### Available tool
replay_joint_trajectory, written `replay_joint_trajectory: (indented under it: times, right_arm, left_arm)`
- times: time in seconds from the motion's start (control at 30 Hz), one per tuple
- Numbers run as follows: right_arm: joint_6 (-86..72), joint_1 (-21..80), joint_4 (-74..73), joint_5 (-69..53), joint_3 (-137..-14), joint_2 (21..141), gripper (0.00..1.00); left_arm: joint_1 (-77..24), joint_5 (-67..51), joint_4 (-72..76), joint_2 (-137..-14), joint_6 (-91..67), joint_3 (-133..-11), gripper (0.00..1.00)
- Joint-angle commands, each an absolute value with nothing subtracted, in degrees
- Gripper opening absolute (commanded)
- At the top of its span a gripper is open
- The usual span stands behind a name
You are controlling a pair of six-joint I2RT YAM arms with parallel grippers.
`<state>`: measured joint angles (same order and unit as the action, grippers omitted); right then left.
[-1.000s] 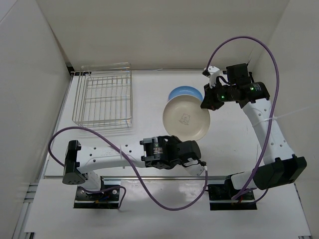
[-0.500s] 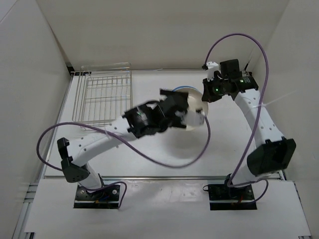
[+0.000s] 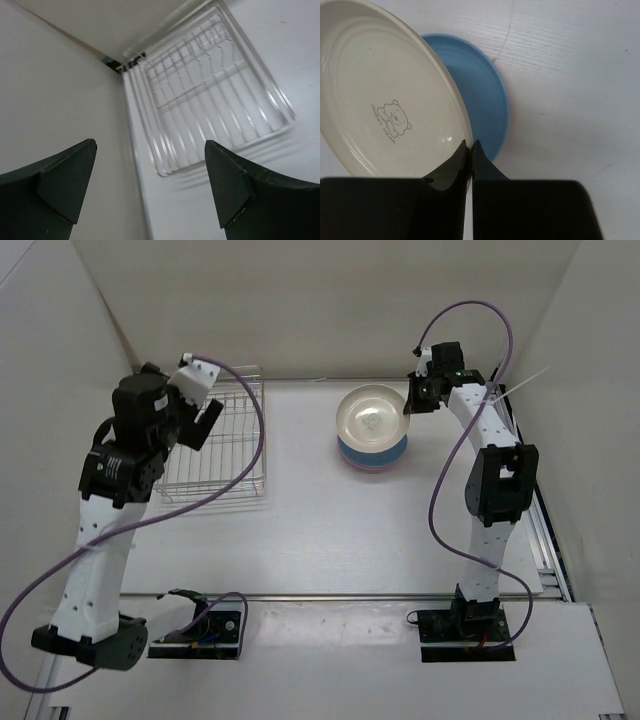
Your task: Unload the plates from the dish rack
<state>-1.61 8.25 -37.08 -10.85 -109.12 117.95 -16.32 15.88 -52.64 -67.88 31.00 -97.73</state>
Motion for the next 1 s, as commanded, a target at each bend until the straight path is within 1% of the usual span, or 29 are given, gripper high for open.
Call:
replay_joint_trajectory:
  times: [0.0, 0.13, 0.27, 0.3, 0.4, 0.67, 0.97]
  right_arm:
    - [-3.78, 7.29, -33.31, -12.30, -114.77, 119.61, 0.00]
    - [-2.72, 6.77, -33.31, -12.30, -114.79, 122.07, 0.00]
    - [-2.72, 6.77, -33.31, -12.83, -113.73, 123.66, 0.00]
    - [-2.72, 6.77, -33.31, -12.83, -113.73, 123.66, 0.00]
    - [-2.20, 6.77, -33.31, -13.36, -113.73, 124.18, 0.00]
    - [-2.20, 6.77, -33.84, -14.50, -113.73, 125.42, 0.00]
    - [-1.58, 6.77, -33.84, -13.97, -113.73, 128.41, 0.00]
  left_arm:
    - [-15.38, 4.51, -52.82, -63.65, 22.95, -89.49, 1.00]
    - [-8.80, -4.56, -53.53, -62.84, 16.45, -87.71, 1.00]
    - [-5.81, -10.88, -54.05, -66.17, 12.14, -87.71, 1.00]
    - [-5.02, -13.94, -54.05, -66.70, 11.17, -87.71, 1.00]
    - [-2.64, -19.33, -52.74, -67.76, 8.62, -85.61, 1.00]
    - [-0.36, -23.37, -46.76, -64.43, 7.29, -79.37, 1.00]
    - [0.18, -26.46, -47.28, -63.81, 7.29, -84.37, 1.00]
